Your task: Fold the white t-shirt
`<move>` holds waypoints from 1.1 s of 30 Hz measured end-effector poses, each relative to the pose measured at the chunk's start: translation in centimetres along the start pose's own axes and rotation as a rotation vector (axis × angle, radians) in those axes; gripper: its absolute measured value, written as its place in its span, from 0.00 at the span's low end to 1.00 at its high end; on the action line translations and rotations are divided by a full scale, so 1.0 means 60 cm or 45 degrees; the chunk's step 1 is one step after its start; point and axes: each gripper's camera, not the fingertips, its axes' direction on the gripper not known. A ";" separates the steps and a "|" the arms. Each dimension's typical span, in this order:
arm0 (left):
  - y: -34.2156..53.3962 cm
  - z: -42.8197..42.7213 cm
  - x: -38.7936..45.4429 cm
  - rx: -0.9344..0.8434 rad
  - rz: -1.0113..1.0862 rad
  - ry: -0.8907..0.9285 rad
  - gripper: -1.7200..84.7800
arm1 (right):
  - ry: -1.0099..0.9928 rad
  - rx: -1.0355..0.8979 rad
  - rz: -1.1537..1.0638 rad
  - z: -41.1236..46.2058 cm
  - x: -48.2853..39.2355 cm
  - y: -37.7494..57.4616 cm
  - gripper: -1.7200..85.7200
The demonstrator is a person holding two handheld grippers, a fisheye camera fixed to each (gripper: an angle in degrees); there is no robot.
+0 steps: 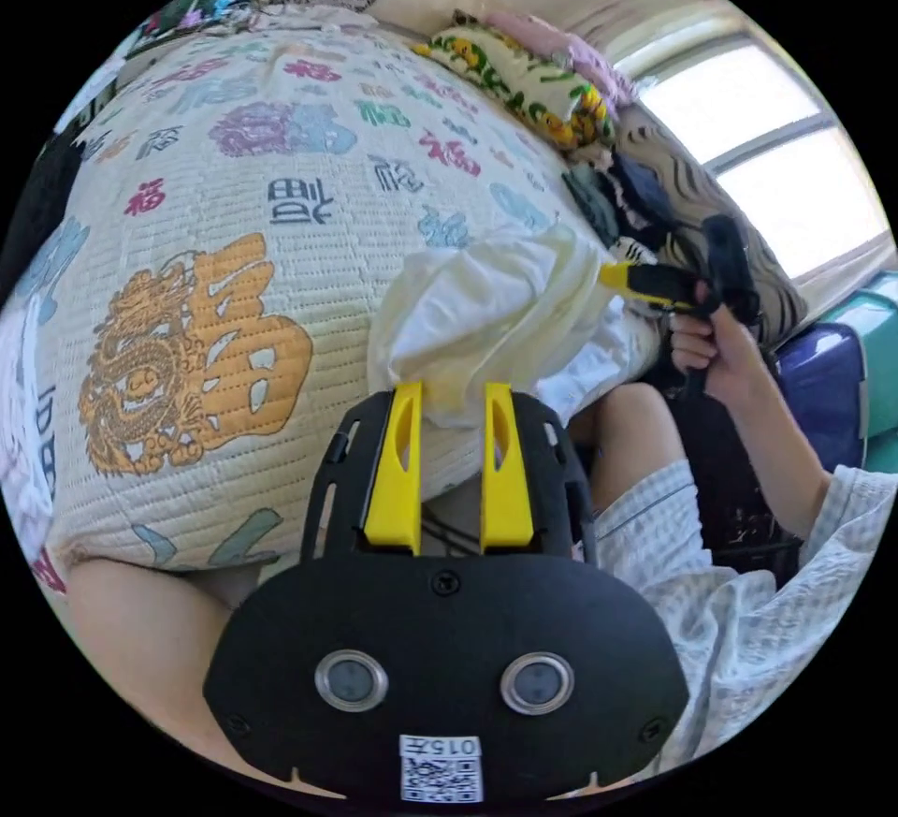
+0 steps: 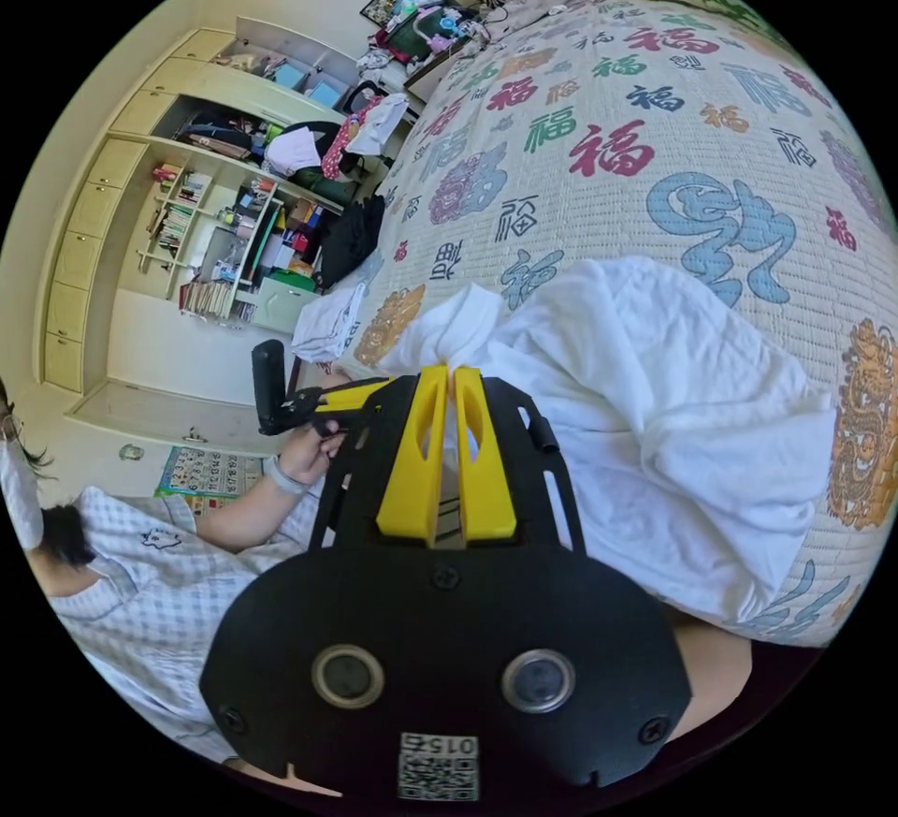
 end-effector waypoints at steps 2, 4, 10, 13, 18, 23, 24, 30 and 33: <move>0.014 -0.014 -0.003 0.026 -0.009 0.006 0.05 | -0.010 -0.031 -0.034 0.003 -0.006 -0.007 0.03; 0.036 -0.041 -0.012 0.078 -0.032 0.040 0.04 | 0.000 -0.080 -0.100 0.007 -0.018 -0.009 0.03; 0.123 -0.136 -0.039 0.153 -0.111 0.171 0.02 | -0.029 -0.457 -0.517 0.029 -0.090 0.006 0.08; 0.153 -0.162 -0.033 0.168 -0.108 0.197 0.02 | 0.037 -0.473 -0.613 0.023 -0.124 0.005 0.10; 0.192 -0.185 -0.037 0.167 -0.142 0.234 0.02 | 0.212 -0.526 -0.752 0.053 -0.161 -0.007 0.12; 0.226 -0.213 -0.036 0.173 -0.127 0.237 0.02 | 0.335 -0.587 -0.712 0.097 -0.158 0.002 0.11; 0.235 -0.220 -0.036 0.176 -0.128 0.238 0.02 | 0.315 -0.582 -0.688 0.098 -0.155 0.002 0.11; 0.279 -0.260 -0.031 0.175 -0.115 0.233 0.02 | 0.096 -0.664 -0.532 0.111 -0.144 0.018 0.08; 0.303 -0.285 -0.028 0.190 -0.121 0.238 0.02 | -0.009 -0.709 -0.508 0.110 -0.150 0.043 0.03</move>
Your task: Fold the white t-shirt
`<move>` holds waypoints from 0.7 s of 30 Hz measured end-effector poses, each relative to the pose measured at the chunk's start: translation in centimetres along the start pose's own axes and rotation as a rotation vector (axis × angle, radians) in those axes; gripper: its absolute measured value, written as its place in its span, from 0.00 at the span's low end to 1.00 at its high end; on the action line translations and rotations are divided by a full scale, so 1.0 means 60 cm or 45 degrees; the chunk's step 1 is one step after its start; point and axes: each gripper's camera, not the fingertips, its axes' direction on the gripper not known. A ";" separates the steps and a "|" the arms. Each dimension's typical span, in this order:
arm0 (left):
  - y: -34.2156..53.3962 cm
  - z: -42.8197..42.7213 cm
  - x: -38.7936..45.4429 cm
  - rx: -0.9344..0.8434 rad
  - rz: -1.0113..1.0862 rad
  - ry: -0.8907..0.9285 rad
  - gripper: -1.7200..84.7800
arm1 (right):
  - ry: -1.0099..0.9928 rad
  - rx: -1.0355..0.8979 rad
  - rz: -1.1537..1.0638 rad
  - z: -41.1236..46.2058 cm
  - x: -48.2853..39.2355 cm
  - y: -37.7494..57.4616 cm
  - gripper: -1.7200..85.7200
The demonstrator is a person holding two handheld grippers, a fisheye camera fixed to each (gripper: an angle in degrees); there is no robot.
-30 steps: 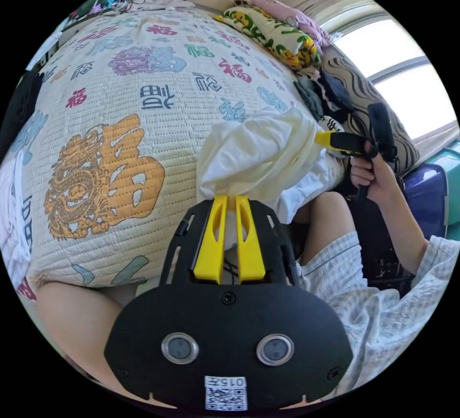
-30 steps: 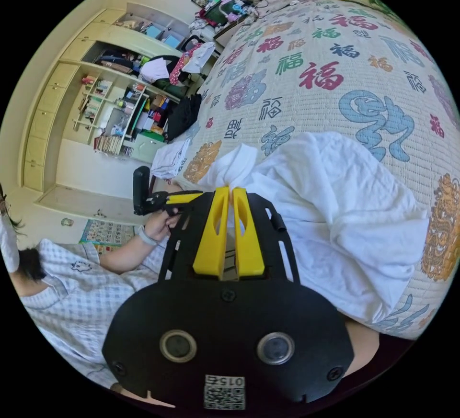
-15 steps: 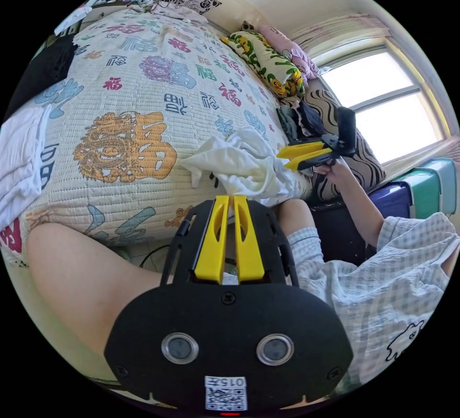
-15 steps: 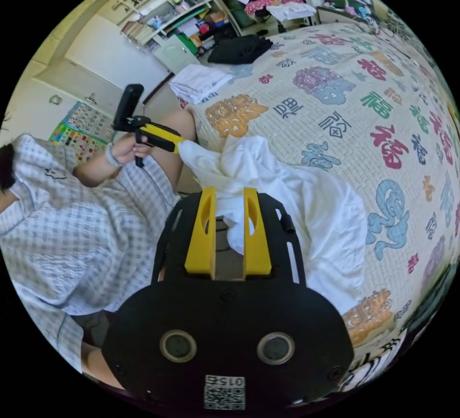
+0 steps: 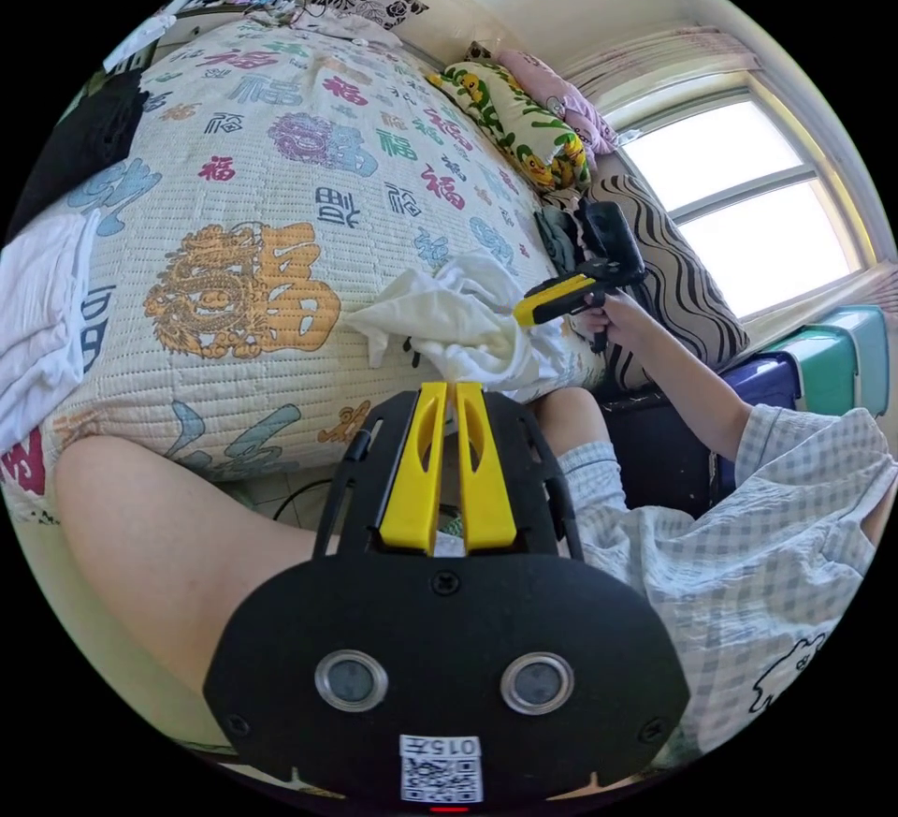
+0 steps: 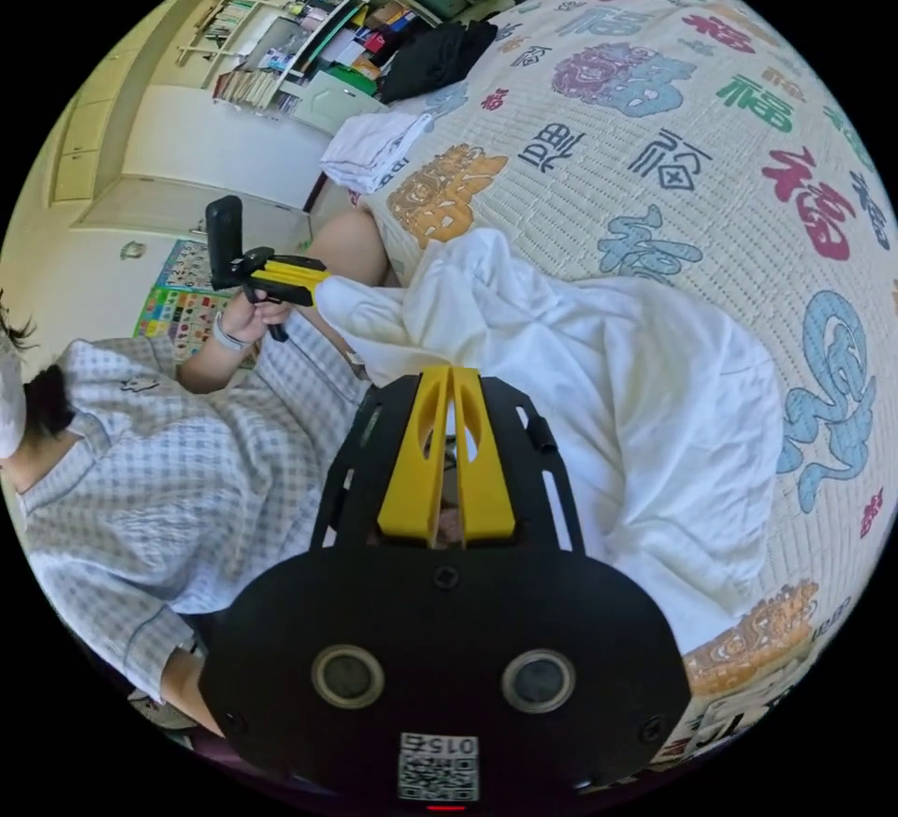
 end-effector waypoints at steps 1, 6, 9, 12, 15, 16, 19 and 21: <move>0.004 -0.007 0.002 0.012 -0.002 0.004 0.02 | 0.060 0.006 0.002 0.003 -0.017 0.010 0.02; 0.004 -0.121 0.056 0.257 0.108 -0.032 0.01 | 0.245 0.298 0.009 -0.054 -0.115 0.070 0.02; -0.022 -0.216 0.130 0.463 0.298 -0.079 0.01 | 0.361 0.615 0.015 -0.139 -0.203 0.129 0.01; -0.034 -0.318 0.228 0.682 0.529 -0.109 0.01 | 0.461 0.918 -0.043 -0.222 -0.310 0.201 0.01; -0.012 -0.411 0.326 0.880 0.748 -0.166 0.01 | 0.617 1.132 -0.138 -0.270 -0.425 0.273 0.01; -0.004 -0.427 0.343 0.918 0.786 -0.179 0.01 | 0.682 1.199 -0.178 -0.278 -0.469 0.301 0.01; 0.041 -0.497 0.409 1.063 0.933 -0.228 0.01 | 0.807 1.328 -0.254 -0.282 -0.558 0.363 0.01; 0.075 -0.539 0.441 1.120 0.996 -0.248 0.01 | 0.841 1.389 -0.287 -0.278 -0.598 0.394 0.01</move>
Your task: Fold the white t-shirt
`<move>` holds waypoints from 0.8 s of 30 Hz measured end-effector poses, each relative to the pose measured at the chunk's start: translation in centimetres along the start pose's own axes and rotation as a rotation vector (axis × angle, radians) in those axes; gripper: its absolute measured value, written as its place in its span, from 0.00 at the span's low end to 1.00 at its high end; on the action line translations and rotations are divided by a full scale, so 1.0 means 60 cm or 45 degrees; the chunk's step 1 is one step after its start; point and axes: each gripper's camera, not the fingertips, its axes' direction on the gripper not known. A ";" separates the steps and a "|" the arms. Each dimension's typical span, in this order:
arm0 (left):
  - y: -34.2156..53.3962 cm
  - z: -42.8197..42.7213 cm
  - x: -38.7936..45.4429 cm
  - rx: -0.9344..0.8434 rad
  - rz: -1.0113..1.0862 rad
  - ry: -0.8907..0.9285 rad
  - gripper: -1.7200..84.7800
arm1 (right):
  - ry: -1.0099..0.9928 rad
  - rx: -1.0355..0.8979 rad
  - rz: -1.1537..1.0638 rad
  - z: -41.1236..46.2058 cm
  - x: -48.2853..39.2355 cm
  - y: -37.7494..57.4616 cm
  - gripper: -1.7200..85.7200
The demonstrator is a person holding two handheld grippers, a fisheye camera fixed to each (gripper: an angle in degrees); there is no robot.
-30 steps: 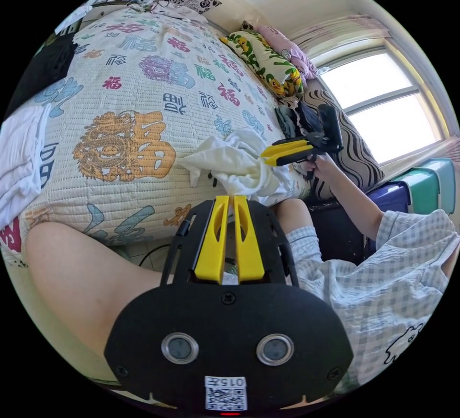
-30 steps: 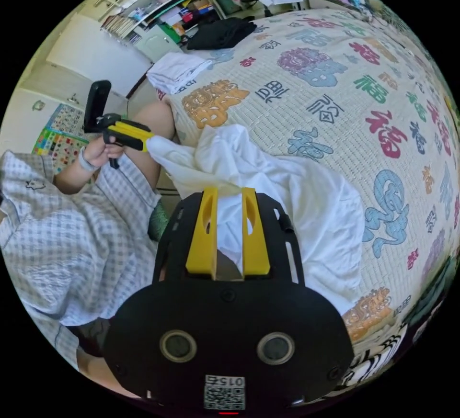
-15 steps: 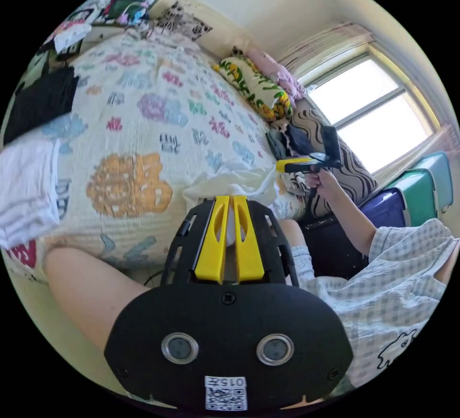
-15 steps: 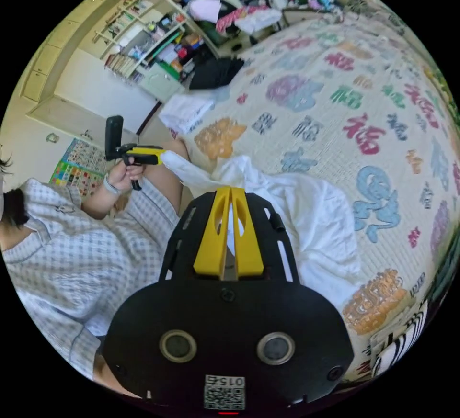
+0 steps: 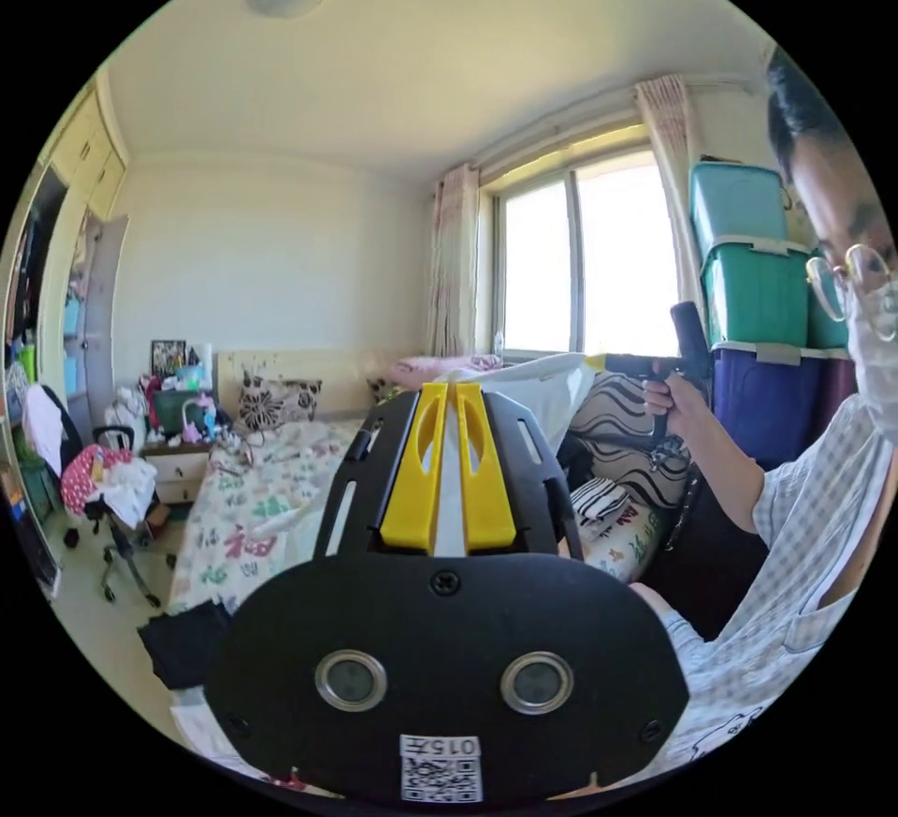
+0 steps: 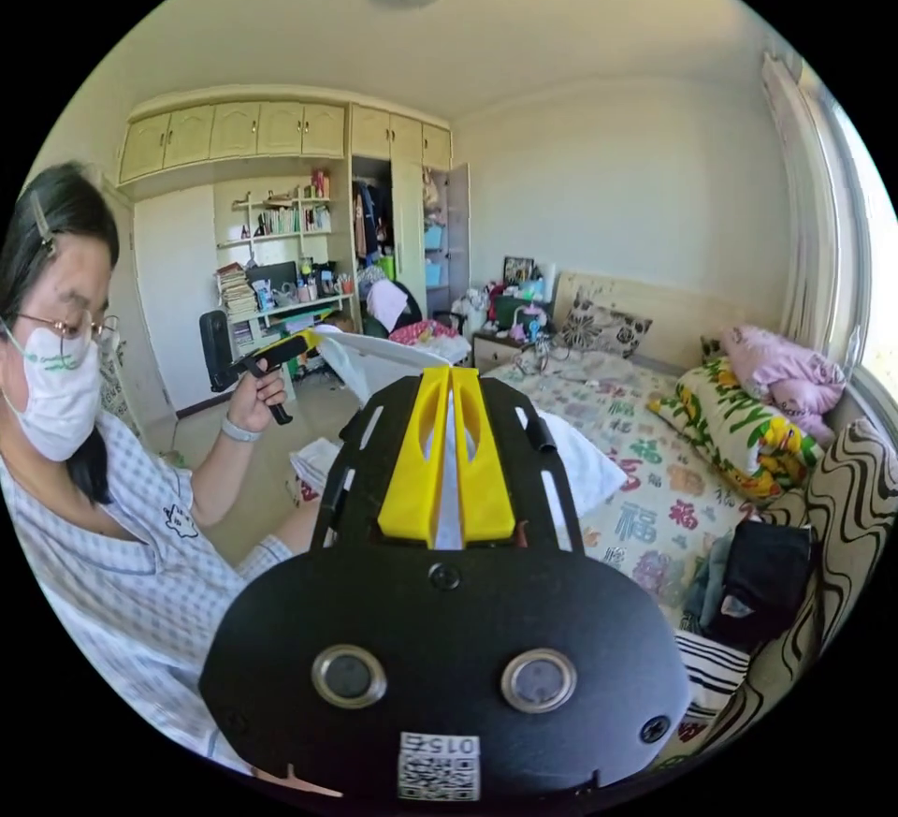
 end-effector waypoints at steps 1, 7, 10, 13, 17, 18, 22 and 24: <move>-0.006 -0.011 0.004 0.010 0.010 -0.002 0.01 | 0.013 0.031 -0.014 -0.022 -0.017 0.001 0.01; -0.040 -0.093 0.036 0.083 0.094 -0.074 0.01 | -0.022 0.114 -0.064 -0.096 -0.073 0.008 0.01; -0.057 -0.115 0.042 0.125 0.132 -0.074 0.01 | -0.013 0.147 -0.115 -0.129 -0.089 0.001 0.01; -0.078 -0.113 0.041 0.149 0.182 -0.071 0.01 | 0.030 0.185 -0.171 -0.157 -0.091 -0.012 0.01; -0.102 -0.052 0.009 0.131 0.199 -0.100 0.01 | 0.078 0.181 -0.190 -0.166 -0.053 -0.041 0.01; -0.106 -0.018 -0.009 0.100 0.189 -0.100 0.01 | 0.094 0.172 -0.185 -0.162 -0.042 -0.045 0.01; -0.104 0.141 -0.089 -0.078 0.122 -0.104 0.01 | 0.164 0.030 -0.060 -0.088 0.079 -0.073 0.01; -0.088 0.286 -0.158 -0.225 0.064 -0.191 0.01 | 0.184 -0.059 0.042 -0.029 0.158 -0.082 0.02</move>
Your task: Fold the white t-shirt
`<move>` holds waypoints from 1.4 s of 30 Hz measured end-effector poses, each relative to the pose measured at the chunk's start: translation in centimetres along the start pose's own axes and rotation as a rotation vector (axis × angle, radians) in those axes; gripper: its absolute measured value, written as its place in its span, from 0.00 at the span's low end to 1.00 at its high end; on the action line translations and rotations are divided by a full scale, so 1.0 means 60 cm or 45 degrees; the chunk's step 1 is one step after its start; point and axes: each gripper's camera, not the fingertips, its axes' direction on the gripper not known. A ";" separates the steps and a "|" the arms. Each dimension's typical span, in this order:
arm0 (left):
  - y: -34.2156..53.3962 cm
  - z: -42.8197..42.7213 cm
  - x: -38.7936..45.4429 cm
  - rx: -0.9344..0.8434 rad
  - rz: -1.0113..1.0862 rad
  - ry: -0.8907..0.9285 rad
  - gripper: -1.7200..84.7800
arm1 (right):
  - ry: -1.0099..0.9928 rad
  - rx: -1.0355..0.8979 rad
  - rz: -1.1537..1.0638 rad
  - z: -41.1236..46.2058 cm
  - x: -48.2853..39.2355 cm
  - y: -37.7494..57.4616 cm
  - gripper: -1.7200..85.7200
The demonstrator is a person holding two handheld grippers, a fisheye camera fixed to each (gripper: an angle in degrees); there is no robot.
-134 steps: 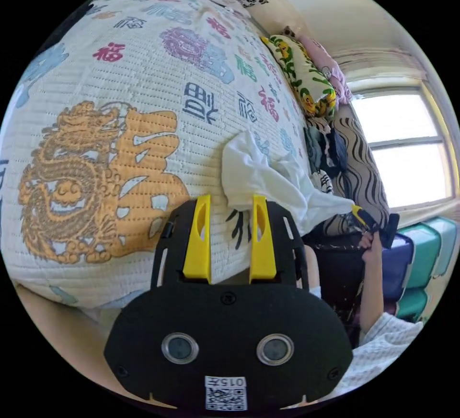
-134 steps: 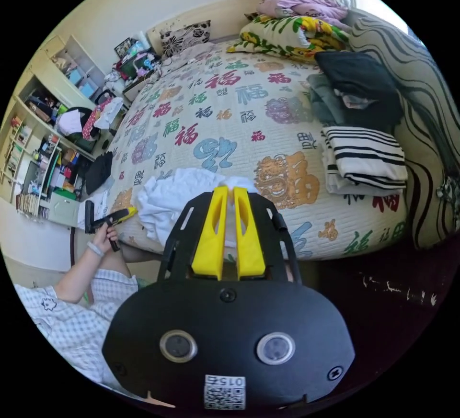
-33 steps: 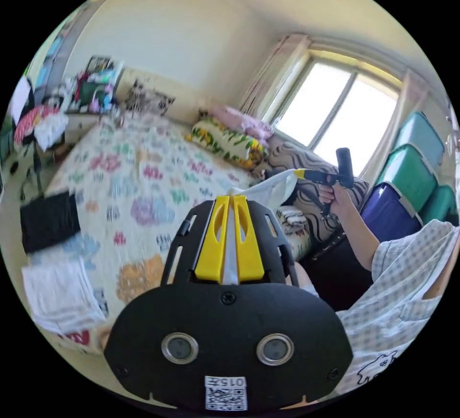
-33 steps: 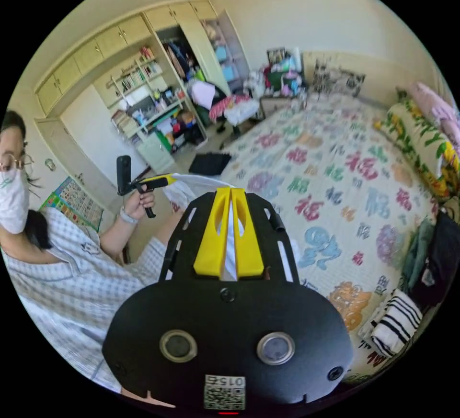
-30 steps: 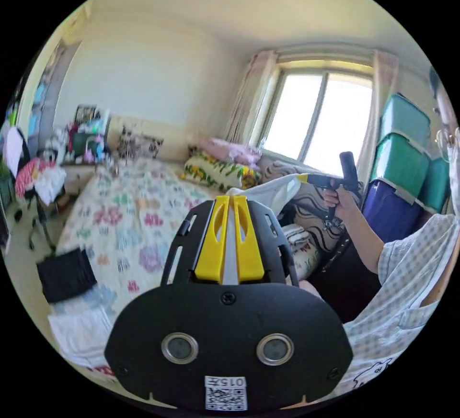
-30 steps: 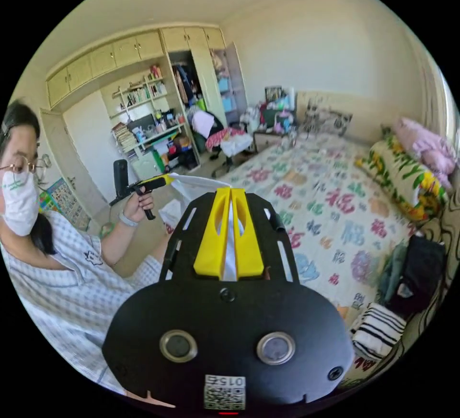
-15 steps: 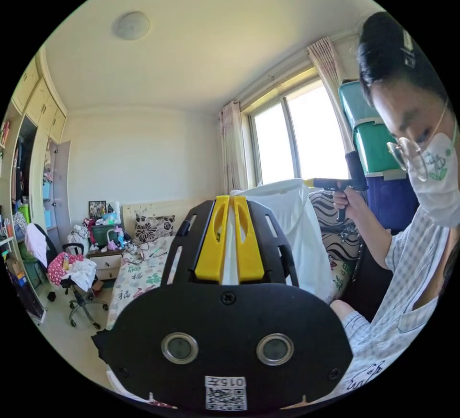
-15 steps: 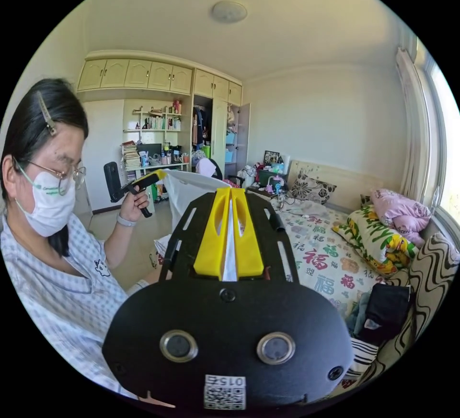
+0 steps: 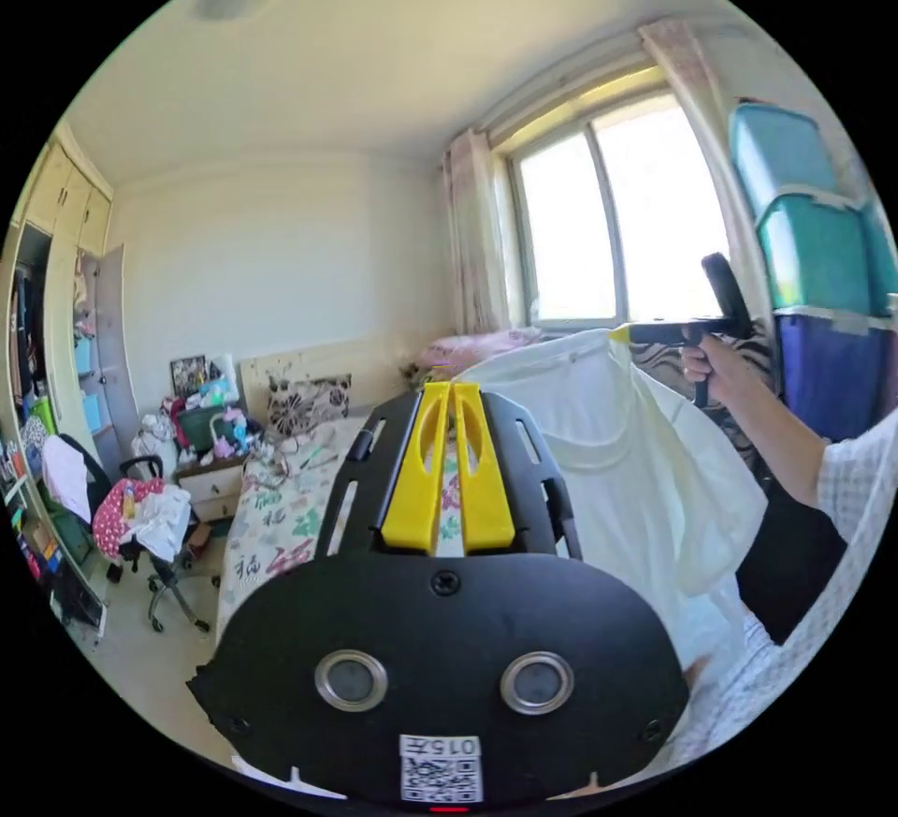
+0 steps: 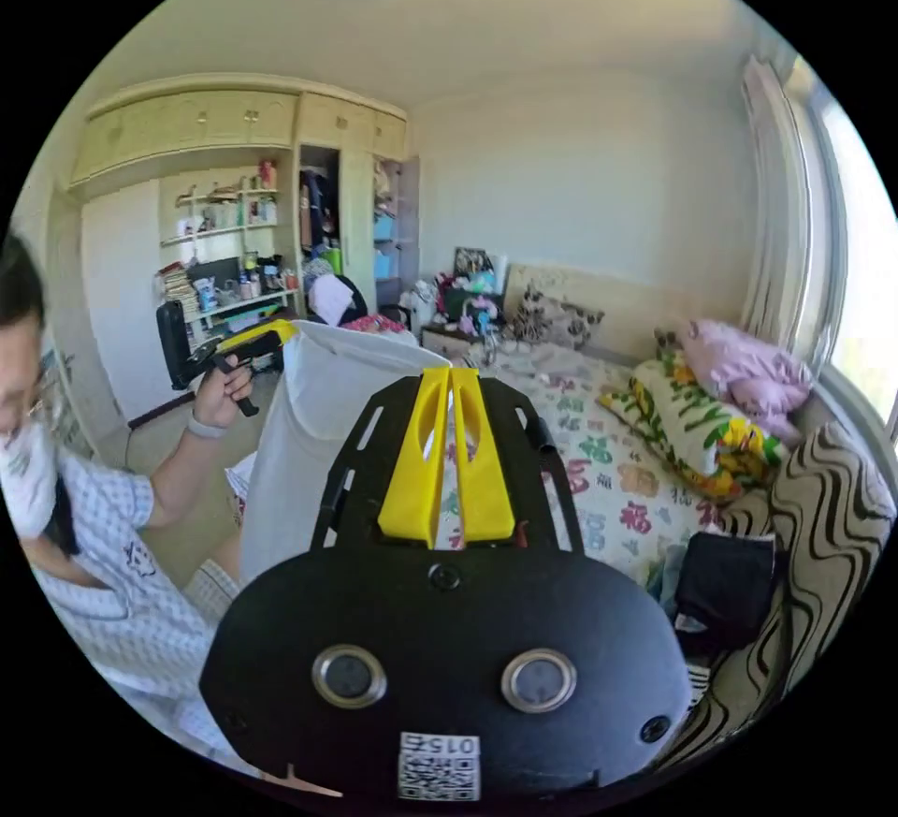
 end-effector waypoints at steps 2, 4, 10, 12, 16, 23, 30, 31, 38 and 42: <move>0.005 0.132 -0.032 -0.135 -0.017 -0.106 0.02 | 0.031 -0.153 0.155 0.121 0.107 -0.015 0.02; 0.029 0.255 -0.061 -0.320 -0.025 -0.196 0.03 | -0.034 -0.332 0.287 0.225 0.188 -0.013 0.03; 0.230 0.358 -0.115 -0.601 -0.187 -0.037 0.09 | -0.274 -0.610 0.412 0.360 0.283 0.130 0.10; 0.351 0.335 -0.127 -0.832 -0.246 0.026 0.09 | -0.301 -0.766 0.357 0.357 0.278 0.209 0.11; 0.529 0.269 -0.180 -1.202 -0.647 0.106 0.12 | -0.308 -1.107 0.517 0.308 0.288 0.410 0.13; 0.669 0.243 -0.224 -1.444 -1.014 0.127 0.16 | -0.438 -1.269 0.936 0.264 0.326 0.548 0.14; 0.709 0.361 -0.243 -1.691 -0.851 0.155 0.14 | -0.356 -1.398 0.881 0.294 0.364 0.533 0.07; 0.711 0.366 -0.247 -1.697 -0.846 0.156 0.13 | -0.357 -1.389 0.885 0.288 0.375 0.533 0.05; 0.707 0.324 -0.315 -1.418 -1.034 0.382 0.03 | -0.511 -1.025 1.151 0.159 0.454 0.518 0.02; 0.694 0.269 -0.355 -1.230 -1.131 0.459 0.02 | -0.601 -0.888 1.218 0.072 0.476 0.508 0.02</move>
